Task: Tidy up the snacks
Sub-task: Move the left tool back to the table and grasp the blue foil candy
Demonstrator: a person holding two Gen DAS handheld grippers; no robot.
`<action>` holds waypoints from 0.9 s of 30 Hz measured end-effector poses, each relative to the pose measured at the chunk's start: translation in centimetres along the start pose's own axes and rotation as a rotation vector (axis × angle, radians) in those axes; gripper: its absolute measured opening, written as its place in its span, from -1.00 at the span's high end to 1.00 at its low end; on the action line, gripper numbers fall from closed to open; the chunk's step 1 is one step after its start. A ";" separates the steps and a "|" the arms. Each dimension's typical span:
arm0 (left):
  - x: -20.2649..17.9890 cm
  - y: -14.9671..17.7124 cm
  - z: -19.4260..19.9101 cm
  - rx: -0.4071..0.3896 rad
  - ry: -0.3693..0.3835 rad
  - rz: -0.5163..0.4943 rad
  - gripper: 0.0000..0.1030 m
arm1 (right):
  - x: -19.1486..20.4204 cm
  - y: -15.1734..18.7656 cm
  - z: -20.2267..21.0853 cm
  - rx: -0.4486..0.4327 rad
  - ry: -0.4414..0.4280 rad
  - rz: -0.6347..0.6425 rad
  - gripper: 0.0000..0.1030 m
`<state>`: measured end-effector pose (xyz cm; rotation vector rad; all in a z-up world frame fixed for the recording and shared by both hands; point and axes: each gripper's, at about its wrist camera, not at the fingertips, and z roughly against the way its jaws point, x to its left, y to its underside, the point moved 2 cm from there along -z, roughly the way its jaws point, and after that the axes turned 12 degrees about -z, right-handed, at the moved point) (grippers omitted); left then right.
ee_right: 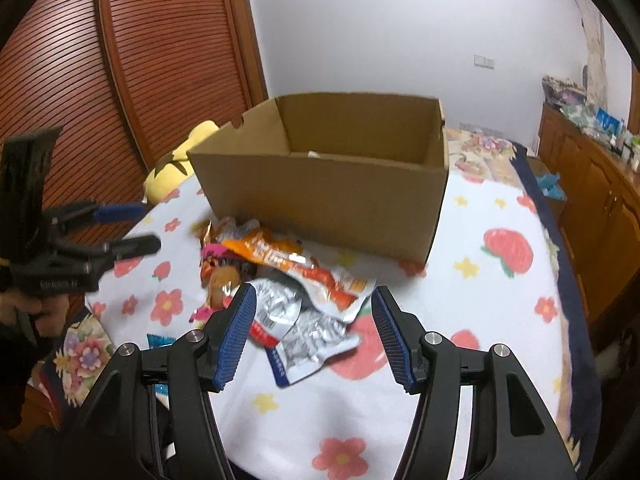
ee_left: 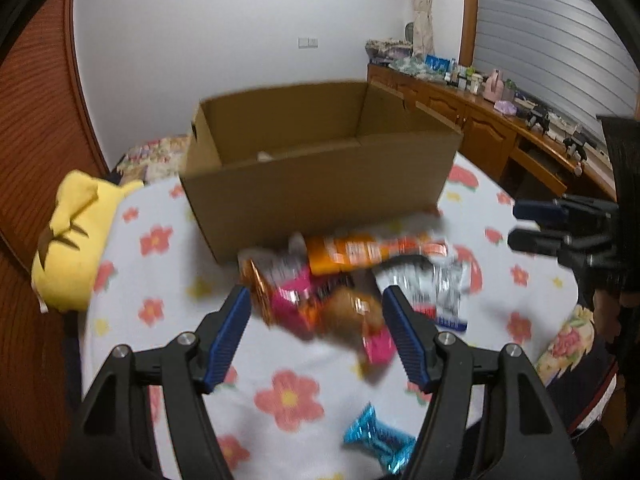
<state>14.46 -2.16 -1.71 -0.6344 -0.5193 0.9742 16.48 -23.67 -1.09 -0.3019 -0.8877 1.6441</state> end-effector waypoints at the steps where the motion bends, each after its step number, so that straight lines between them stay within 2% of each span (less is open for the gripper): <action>1: -0.3 0.4 -0.3 0.009 0.000 -0.001 -0.33 | 0.0 0.4 -0.2 0.005 -0.002 -0.008 -0.19; 9: -2.6 5.8 -1.2 0.072 -0.016 0.016 -0.32 | 0.3 3.0 -1.6 0.035 0.004 -0.027 -0.19; 14: -3.3 8.4 -1.3 0.105 0.018 0.063 -0.15 | 0.4 4.3 -2.3 0.049 -0.010 -0.054 -0.19; 20: -4.6 9.5 -2.0 0.120 0.055 0.088 -0.11 | 0.2 5.3 -3.3 0.075 -0.008 -0.076 -0.19; 24: -5.3 9.2 -2.5 0.120 0.042 0.063 -0.08 | 0.1 5.5 -3.5 0.080 -0.007 -0.086 -0.20; 25: -5.5 9.2 -2.6 0.118 0.034 0.052 -0.06 | 0.1 5.5 -3.5 0.080 -0.007 -0.087 -0.19; 27: -5.5 9.1 -2.6 0.111 0.015 0.038 0.12 | 0.0 5.6 -3.5 0.082 -0.005 -0.087 -0.20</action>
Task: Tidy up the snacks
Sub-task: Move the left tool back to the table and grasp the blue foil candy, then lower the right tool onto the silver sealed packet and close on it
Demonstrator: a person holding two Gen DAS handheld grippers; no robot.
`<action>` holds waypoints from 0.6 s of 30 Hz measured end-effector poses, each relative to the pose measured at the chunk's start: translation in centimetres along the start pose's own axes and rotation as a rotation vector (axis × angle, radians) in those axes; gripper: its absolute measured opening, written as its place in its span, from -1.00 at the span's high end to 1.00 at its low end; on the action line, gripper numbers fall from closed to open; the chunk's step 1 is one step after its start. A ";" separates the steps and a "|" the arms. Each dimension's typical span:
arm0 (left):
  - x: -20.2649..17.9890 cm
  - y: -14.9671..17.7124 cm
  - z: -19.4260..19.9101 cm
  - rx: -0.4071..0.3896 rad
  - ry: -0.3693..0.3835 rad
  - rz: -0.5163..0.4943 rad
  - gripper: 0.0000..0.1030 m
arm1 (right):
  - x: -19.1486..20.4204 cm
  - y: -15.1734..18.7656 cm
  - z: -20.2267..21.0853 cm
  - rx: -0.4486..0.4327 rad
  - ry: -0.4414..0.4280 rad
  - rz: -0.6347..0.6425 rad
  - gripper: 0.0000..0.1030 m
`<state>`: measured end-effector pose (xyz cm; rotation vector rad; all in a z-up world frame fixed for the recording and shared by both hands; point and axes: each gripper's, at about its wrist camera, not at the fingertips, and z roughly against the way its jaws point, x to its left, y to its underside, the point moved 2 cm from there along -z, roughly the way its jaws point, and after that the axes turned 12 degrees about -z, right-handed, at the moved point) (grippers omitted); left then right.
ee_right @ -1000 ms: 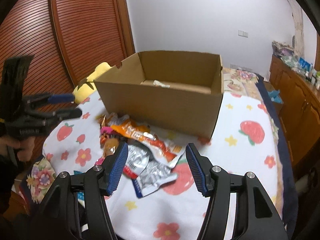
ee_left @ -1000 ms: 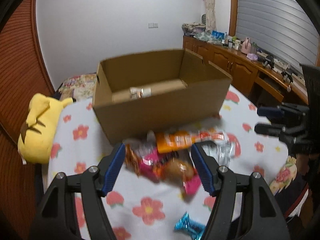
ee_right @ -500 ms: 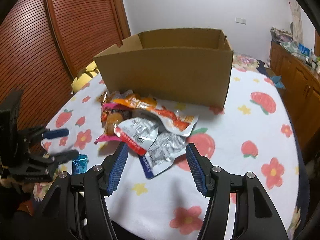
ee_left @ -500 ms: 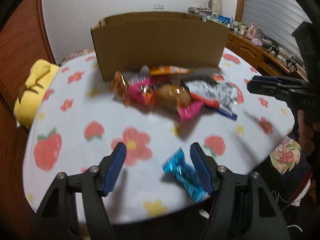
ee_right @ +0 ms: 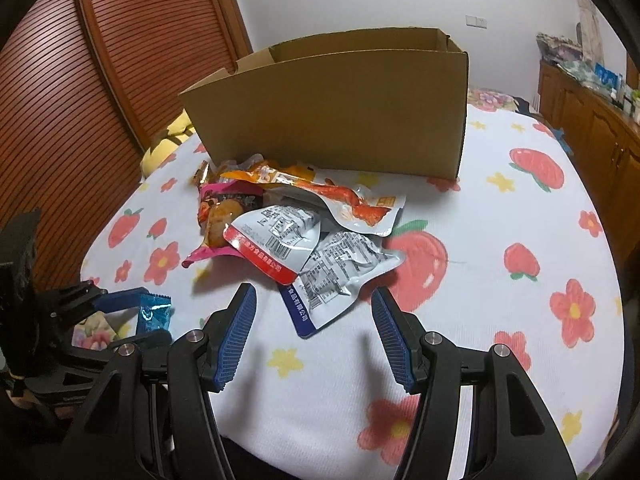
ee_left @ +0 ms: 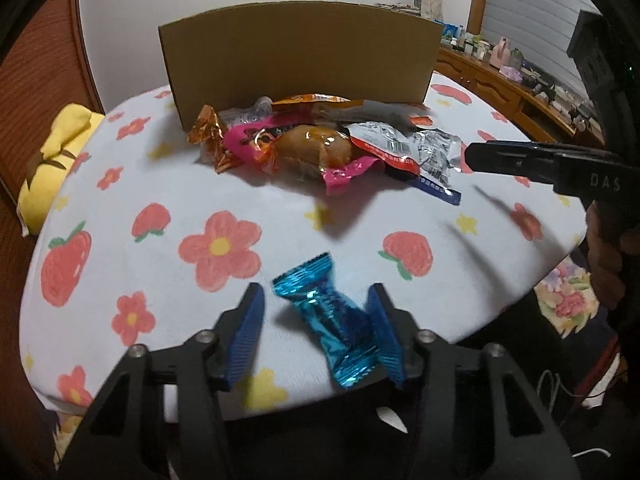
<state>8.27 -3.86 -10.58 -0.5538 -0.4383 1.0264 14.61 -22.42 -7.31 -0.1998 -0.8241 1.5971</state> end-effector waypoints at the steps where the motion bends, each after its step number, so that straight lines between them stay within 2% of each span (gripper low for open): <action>1: 0.1 0.0 0.0 -0.006 -0.008 -0.002 0.28 | 0.0 0.0 0.0 0.000 0.000 -0.001 -0.20; 2: 0.3 0.0 0.0 -0.015 -0.010 -0.001 0.47 | -0.1 0.0 -0.1 0.001 0.000 -0.002 -0.20; 4: 0.9 -0.1 -0.1 -0.023 -0.016 0.005 0.56 | -0.2 0.0 -0.2 0.002 0.002 -0.006 -0.20; 18: 3.8 -1.3 -1.0 -0.032 -0.015 0.043 0.57 | -2.6 -1.6 -3.4 0.037 -0.002 -0.119 -0.20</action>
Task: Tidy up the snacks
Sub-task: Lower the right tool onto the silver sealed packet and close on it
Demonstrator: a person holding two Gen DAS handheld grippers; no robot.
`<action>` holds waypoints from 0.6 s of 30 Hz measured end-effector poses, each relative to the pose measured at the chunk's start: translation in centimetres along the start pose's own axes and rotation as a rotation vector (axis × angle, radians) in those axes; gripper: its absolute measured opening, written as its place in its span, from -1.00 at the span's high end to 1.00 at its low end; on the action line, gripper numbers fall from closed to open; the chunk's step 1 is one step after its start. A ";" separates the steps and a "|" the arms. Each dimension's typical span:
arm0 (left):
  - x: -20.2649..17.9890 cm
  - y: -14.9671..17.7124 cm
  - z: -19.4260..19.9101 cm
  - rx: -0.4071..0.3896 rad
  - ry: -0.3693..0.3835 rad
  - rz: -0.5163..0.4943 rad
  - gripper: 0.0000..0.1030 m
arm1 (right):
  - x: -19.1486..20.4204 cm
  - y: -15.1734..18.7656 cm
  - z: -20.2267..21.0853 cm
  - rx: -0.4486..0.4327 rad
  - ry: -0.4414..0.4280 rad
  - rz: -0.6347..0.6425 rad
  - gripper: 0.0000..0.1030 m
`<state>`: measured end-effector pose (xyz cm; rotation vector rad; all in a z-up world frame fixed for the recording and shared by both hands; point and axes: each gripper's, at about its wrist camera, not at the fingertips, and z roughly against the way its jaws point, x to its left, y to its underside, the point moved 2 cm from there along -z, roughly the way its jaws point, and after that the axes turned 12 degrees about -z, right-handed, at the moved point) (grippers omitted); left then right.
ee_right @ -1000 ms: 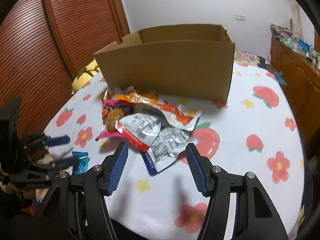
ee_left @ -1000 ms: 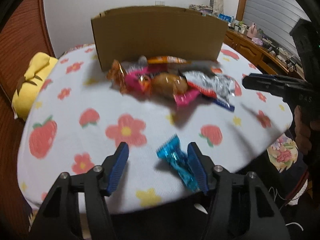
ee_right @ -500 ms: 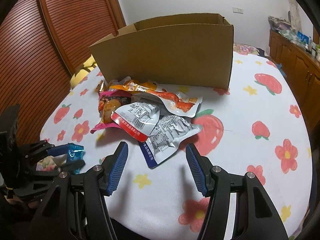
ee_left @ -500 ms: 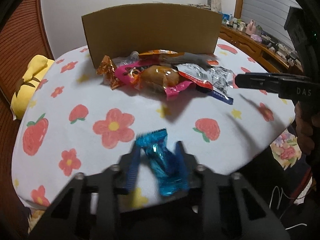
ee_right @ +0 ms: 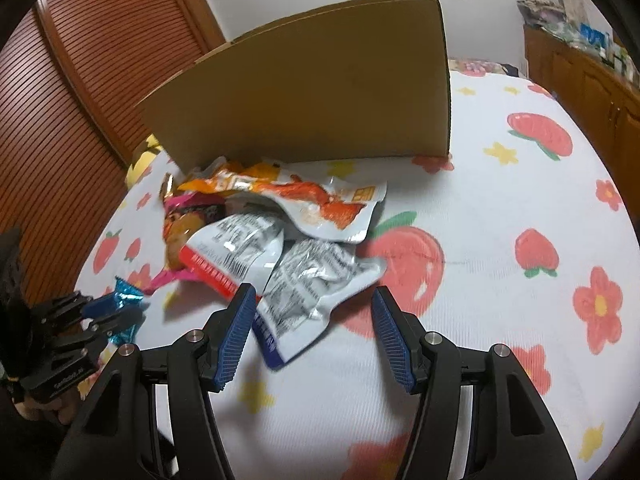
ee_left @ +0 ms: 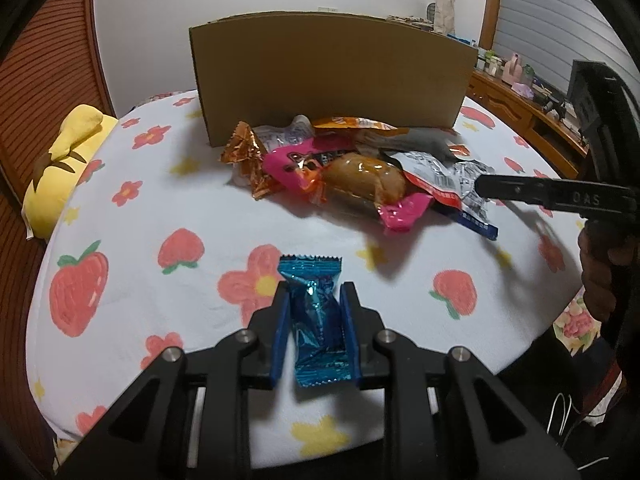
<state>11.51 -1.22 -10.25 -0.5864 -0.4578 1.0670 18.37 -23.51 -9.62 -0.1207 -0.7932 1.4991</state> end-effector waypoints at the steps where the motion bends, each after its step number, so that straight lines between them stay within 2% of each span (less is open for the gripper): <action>1: 0.1 0.0 0.0 0.000 0.001 0.002 0.57 | 0.0 -0.3 -0.2 -0.006 0.007 -0.001 -0.21; 14: -0.2 0.0 -0.3 -0.001 -0.006 -0.005 0.57 | 1.3 -0.6 -1.7 -0.044 0.126 0.134 -0.27; 18: -0.2 0.1 -0.3 -0.003 -0.006 -0.004 0.56 | 1.3 -0.5 -1.7 -0.039 0.143 0.158 -0.18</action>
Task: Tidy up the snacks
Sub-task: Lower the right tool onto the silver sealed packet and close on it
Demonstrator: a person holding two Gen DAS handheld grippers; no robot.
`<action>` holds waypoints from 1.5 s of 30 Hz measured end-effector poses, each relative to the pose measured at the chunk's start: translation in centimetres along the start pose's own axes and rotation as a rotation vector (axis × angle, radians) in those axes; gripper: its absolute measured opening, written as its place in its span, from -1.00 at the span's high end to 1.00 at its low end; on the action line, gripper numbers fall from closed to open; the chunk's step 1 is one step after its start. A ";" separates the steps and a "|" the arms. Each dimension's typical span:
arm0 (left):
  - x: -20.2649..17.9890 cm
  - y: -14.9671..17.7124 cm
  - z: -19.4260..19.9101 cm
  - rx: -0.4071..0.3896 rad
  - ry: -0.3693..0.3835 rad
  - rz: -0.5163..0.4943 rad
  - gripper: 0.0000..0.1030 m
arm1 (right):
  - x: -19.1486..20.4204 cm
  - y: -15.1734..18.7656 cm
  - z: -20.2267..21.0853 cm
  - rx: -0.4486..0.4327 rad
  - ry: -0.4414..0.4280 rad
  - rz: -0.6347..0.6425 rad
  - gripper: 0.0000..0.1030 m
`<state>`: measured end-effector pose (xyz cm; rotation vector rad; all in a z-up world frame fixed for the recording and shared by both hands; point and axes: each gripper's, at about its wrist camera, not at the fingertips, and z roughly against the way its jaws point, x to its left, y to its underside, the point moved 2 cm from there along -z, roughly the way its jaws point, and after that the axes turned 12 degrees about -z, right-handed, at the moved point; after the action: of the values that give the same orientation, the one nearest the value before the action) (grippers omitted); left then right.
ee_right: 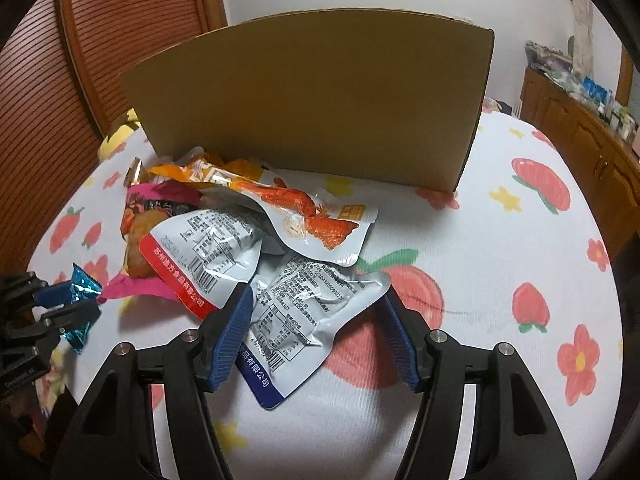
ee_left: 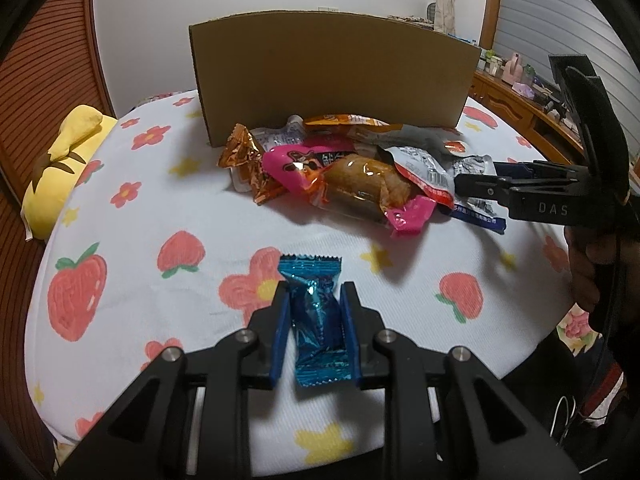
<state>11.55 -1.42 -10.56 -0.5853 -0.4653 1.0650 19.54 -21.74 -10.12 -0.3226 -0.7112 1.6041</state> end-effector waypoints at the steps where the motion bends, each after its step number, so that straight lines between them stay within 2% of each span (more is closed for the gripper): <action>1: 0.0 0.0 0.0 -0.001 0.000 0.001 0.56 | 0.0 0.1 0.1 -0.001 0.008 0.009 -0.08; 5: 0.0 0.0 0.0 -0.003 -0.001 0.001 0.56 | 0.2 0.4 0.2 0.002 -0.001 0.020 0.19; 16: 0.3 0.1 0.1 -0.008 -0.005 0.012 0.56 | -1.6 1.6 2.0 0.014 -0.012 -0.006 0.21; 23: 0.3 0.2 0.2 -0.012 -0.002 0.017 0.57 | -1.8 2.0 2.9 -0.012 -0.022 -0.013 0.22; 26: 0.4 0.1 0.5 -0.019 -0.004 0.019 0.57 | -1.9 2.2 3.5 -0.028 -0.033 -0.018 0.32; 28: 0.4 0.0 0.7 -0.025 -0.004 0.021 0.57 | -2.0 2.2 4.0 -0.041 -0.044 -0.030 0.55; 29: 0.4 -0.1 0.8 -0.027 -0.005 0.021 0.57 | -2.1 2.1 4.3 -0.047 -0.055 -0.037 0.58; 36: 0.8 -0.8 1.3 -0.048 -0.011 0.028 0.57 | -2.1 1.6 5.5 -0.065 -0.086 -0.038 0.75; 45: 0.9 -1.7 2.4 -0.077 -0.015 0.026 0.57 | -1.3 1.0 6.6 -0.083 -0.076 -0.002 0.96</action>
<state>11.59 -0.66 -7.57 -0.6532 -0.5147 1.0805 15.09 -24.67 -5.92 -0.3227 -0.8374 1.5946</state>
